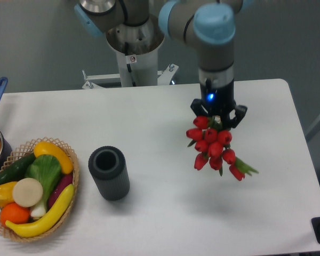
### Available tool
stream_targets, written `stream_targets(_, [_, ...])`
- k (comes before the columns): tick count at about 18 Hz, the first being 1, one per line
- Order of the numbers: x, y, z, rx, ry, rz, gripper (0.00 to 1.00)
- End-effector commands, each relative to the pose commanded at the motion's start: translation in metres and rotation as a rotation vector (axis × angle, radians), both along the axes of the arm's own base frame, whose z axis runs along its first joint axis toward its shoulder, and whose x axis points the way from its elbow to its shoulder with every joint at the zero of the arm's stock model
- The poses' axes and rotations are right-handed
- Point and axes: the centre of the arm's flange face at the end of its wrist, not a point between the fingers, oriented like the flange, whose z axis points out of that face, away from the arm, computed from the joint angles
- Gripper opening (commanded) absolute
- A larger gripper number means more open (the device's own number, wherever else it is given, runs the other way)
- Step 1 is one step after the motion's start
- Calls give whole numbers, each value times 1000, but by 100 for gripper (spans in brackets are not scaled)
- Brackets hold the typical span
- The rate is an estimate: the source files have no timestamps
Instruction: Place the flowers on the table
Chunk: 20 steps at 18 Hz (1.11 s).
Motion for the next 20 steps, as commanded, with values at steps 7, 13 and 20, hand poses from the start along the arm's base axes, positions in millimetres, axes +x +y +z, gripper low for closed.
stream_targets(7, [-28, 42, -84, -95, -45, 10, 37])
stream_targets(13, [-32, 55, -112, -96, -62, 44, 38])
stream_targets(20, [-47, 23, 4, 122, -23, 37, 100])
